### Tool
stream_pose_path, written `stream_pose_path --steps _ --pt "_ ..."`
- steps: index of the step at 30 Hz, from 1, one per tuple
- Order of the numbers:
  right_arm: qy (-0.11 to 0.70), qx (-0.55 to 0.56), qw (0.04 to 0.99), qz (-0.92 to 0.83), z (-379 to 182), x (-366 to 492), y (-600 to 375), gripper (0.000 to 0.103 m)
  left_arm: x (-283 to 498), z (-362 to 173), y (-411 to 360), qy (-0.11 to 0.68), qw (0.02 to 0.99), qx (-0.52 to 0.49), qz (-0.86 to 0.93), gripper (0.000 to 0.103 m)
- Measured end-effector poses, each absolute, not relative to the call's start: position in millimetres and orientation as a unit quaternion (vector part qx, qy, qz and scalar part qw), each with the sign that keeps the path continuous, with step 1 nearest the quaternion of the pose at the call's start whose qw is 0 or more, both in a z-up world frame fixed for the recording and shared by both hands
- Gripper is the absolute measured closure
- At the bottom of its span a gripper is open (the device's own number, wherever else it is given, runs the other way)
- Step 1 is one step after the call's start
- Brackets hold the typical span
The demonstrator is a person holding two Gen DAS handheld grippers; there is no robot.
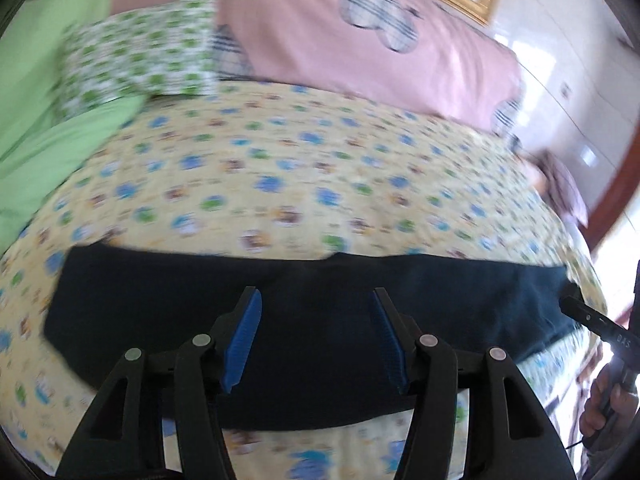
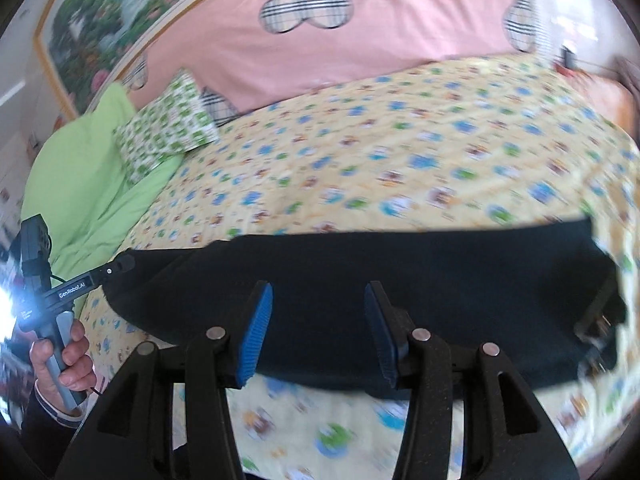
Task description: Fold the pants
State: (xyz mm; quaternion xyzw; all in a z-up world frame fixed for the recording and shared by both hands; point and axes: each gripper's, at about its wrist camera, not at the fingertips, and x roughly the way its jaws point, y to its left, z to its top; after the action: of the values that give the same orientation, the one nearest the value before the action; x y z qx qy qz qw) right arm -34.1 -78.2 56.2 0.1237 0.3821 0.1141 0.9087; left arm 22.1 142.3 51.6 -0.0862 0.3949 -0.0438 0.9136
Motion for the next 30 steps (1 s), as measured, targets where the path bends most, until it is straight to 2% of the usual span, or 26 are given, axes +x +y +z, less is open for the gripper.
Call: stream_pose_path --steps 15,19,29,30 --pt "0.342 0.217 0.911 -0.079 43 -96 -200 0.054 83 56 -5 0.437 0.872 -0.007 -0.221 0.042" --pt "0.341 0.244 0.903 -0.097 36 -99 -220 0.054 96 59 -37 0.440 0.861 0.018 -0.254 0.038" --pt "0.329 0.297 0.893 -0.076 20 -82 -241 0.054 125 58 -105 0.453 0.832 0.094 -0.305 0.038" --pt "0.326 0.300 0.893 -0.073 20 -80 -242 0.056 128 57 -111 0.455 0.828 0.098 -0.312 0.038"
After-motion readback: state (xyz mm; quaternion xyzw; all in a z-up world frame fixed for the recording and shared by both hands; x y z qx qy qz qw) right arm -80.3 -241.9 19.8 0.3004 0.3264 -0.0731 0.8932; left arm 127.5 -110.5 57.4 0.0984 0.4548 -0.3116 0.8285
